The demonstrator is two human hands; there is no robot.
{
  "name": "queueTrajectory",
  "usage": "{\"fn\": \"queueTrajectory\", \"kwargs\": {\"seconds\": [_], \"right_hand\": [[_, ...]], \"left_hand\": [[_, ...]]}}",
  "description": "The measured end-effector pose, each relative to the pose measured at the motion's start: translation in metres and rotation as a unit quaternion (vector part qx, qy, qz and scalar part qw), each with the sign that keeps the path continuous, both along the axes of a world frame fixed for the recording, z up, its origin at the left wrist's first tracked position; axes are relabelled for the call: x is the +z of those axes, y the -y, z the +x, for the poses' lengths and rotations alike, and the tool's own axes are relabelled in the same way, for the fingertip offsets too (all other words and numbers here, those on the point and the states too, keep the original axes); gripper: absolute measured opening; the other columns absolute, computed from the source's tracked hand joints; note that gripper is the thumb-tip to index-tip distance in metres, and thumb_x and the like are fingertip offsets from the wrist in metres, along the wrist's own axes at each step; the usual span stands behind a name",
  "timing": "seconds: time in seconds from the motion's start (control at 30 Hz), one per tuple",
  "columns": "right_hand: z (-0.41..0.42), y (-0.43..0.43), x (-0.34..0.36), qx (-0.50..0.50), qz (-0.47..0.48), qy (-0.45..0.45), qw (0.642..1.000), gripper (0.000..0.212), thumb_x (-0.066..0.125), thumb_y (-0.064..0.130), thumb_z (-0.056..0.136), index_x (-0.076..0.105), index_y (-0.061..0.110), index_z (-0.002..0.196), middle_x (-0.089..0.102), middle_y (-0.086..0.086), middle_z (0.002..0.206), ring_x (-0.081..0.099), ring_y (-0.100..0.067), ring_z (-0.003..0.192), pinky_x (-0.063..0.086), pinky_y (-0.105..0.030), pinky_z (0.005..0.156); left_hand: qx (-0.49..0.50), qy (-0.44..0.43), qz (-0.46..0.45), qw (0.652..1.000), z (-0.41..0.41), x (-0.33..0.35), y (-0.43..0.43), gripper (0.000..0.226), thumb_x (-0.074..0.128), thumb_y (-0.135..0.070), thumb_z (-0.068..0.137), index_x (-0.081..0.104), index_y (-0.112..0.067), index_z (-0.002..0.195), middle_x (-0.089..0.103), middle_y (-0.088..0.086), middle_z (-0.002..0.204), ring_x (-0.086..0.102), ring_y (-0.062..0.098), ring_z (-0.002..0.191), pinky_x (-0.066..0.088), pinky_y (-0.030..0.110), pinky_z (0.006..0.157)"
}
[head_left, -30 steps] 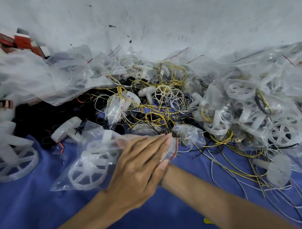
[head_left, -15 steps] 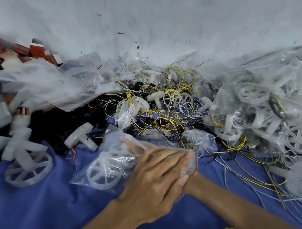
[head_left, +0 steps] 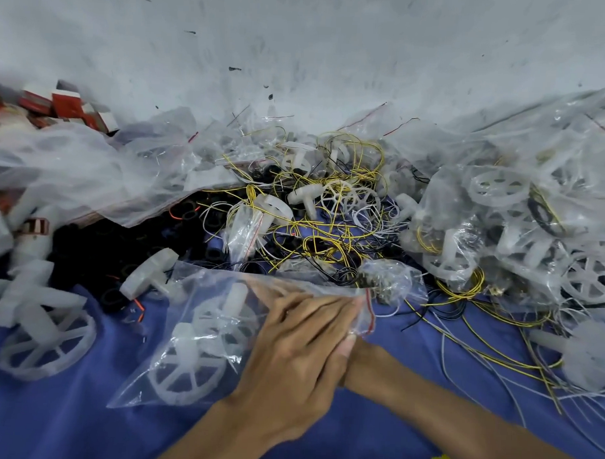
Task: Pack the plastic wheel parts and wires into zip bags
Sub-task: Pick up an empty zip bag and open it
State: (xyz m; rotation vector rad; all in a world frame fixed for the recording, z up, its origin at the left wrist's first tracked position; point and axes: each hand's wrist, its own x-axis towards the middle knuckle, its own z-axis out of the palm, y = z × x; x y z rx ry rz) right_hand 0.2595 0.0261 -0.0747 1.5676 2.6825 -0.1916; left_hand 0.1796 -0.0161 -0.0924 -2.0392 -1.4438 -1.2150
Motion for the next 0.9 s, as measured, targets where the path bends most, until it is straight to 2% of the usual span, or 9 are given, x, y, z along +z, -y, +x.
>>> {"fn": "queueTrajectory", "kwargs": {"seconds": [0.07, 0.13, 0.17, 0.23, 0.3, 0.4, 0.63, 0.73, 0.9], "right_hand": [[-0.007, 0.002, -0.036, -0.052, -0.003, -0.063, 0.997, 0.026, 0.040, 0.013, 0.091, 0.059, 0.006, 0.107, 0.059, -0.004, 0.124, 0.047, 0.000, 0.119, 0.020, -0.010, 0.105], [-0.023, -0.013, -0.047, 0.022, 0.151, 0.043, 0.987, 0.052, 0.018, 0.002, 0.096, 0.063, 0.016, 0.073, 0.065, -0.001, 0.107, 0.051, 0.002, 0.109, 0.002, -0.010, 0.110], [-0.015, -0.014, -0.029, 0.034, 0.061, 0.087, 0.994, 0.053, 0.016, -0.006, 0.096, 0.063, 0.006, 0.074, 0.062, -0.014, 0.114, 0.052, -0.009, 0.115, 0.005, -0.010, 0.109], [0.012, -0.029, -0.001, 0.160, -0.085, 0.070, 0.981, 0.030, 0.032, -0.008, 0.094, 0.058, -0.011, 0.106, 0.054, -0.031, 0.120, 0.050, -0.028, 0.109, 0.027, 0.000, 0.088], [-0.010, -0.033, 0.026, 0.281, -0.177, -0.075, 0.940, 0.020, 0.044, -0.003, 0.089, 0.061, -0.004, 0.097, 0.054, -0.023, 0.082, 0.044, -0.023, 0.083, 0.032, 0.001, 0.056], [-0.001, -0.057, 0.033, 0.370, -0.167, -0.133, 0.904, 0.013, 0.050, -0.008, 0.079, 0.062, -0.005, 0.085, 0.047, 0.003, 0.069, 0.043, -0.006, 0.070, 0.032, -0.002, 0.057], [0.015, -0.116, 0.049, 0.262, -0.139, -0.346, 0.890, 0.011, 0.070, 0.008, 0.081, 0.072, 0.016, 0.089, 0.068, 0.001, 0.081, 0.061, -0.003, 0.069, 0.048, -0.017, 0.065], [0.013, -0.147, 0.062, 0.246, -0.125, -0.336, 0.900, 0.026, 0.069, 0.003, 0.080, 0.069, 0.020, 0.100, 0.062, -0.002, 0.111, 0.059, -0.010, 0.103, 0.050, -0.021, 0.088], [-0.031, -0.189, 0.054, 0.161, -0.094, -0.290, 0.939, 0.031, 0.060, -0.007, 0.083, 0.065, 0.005, 0.111, 0.066, -0.011, 0.111, 0.062, -0.020, 0.105, 0.047, -0.009, 0.076]], "left_hand": [[-0.002, 0.001, 0.012, 1.000, -0.001, 0.000, 0.001, 0.038, 0.039, -0.013, 0.092, 0.057, -0.001, 0.124, 0.063, 0.008, 0.123, 0.057, 0.021, 0.110, 0.043, 0.040, 0.089], [0.014, 0.009, 0.007, 1.000, -0.003, -0.001, 0.002, 0.039, 0.039, -0.014, 0.091, 0.059, -0.002, 0.122, 0.065, 0.008, 0.119, 0.057, 0.020, 0.107, 0.042, 0.038, 0.087], [0.026, 0.022, -0.001, 0.999, -0.005, -0.001, 0.002, 0.039, 0.038, -0.015, 0.091, 0.060, -0.002, 0.120, 0.066, 0.008, 0.117, 0.057, 0.020, 0.105, 0.041, 0.038, 0.087], [0.051, 0.053, -0.016, 0.997, -0.010, -0.001, 0.001, 0.039, 0.037, -0.016, 0.092, 0.064, -0.003, 0.116, 0.067, 0.008, 0.114, 0.057, 0.020, 0.104, 0.040, 0.037, 0.088], [0.067, 0.073, -0.028, 0.995, -0.014, -0.002, 0.001, 0.040, 0.036, -0.017, 0.094, 0.065, -0.004, 0.118, 0.066, 0.004, 0.117, 0.058, 0.018, 0.106, 0.041, 0.036, 0.091], [0.066, 0.131, -0.051, 0.988, -0.018, -0.006, 0.000, 0.040, 0.034, -0.024, 0.097, 0.061, -0.012, 0.124, 0.059, -0.004, 0.128, 0.055, 0.010, 0.115, 0.040, 0.030, 0.098], [0.077, 0.277, -0.114, 0.951, -0.028, -0.011, -0.006, 0.042, 0.032, -0.038, 0.095, 0.068, -0.023, 0.109, 0.064, -0.018, 0.103, 0.060, 0.002, 0.100, 0.048, 0.029, 0.088], [0.130, 0.254, -0.171, 0.943, -0.030, -0.012, -0.005, 0.050, 0.029, -0.048, 0.091, 0.069, -0.019, 0.086, 0.063, -0.012, 0.077, 0.061, 0.011, 0.078, 0.048, 0.037, 0.070], [0.147, 0.248, -0.190, 0.939, -0.029, -0.012, -0.004, 0.054, 0.027, -0.051, 0.088, 0.071, -0.020, 0.084, 0.069, -0.009, 0.083, 0.063, 0.012, 0.083, 0.048, 0.039, 0.072]]}}
